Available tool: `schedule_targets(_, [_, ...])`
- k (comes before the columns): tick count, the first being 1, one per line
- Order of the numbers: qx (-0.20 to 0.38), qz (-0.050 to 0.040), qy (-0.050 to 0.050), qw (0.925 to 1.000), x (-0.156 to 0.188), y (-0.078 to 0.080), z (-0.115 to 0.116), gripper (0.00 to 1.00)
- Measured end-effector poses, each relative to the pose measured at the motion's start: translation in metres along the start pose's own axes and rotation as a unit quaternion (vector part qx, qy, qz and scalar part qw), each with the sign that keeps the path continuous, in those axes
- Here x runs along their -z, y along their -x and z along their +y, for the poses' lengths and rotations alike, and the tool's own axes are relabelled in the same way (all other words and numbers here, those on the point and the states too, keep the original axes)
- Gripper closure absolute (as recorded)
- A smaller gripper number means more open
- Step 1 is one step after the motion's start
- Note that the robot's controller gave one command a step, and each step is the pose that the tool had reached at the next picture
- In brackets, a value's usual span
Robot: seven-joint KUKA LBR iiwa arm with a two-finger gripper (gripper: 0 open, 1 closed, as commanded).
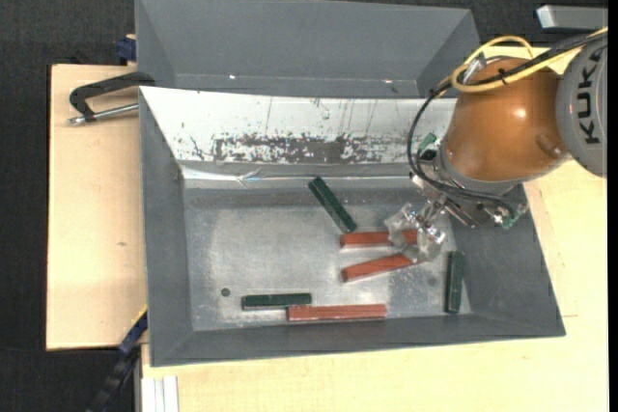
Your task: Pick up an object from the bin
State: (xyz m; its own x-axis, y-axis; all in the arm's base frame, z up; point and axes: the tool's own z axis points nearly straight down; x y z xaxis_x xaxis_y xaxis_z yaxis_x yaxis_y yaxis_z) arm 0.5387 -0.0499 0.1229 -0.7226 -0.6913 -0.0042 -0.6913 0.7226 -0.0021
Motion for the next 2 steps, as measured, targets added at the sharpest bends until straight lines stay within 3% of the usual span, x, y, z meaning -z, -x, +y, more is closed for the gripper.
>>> schedule_targets(1, [0.047, 0.0009, 0.001, 0.9989, -0.0521, -0.0211, 0.0342, 0.0])
schedule_targets(2, [0.047, 0.0006, 0.001, 0.9989, -0.052, -0.0208, 0.0341, 0.0])
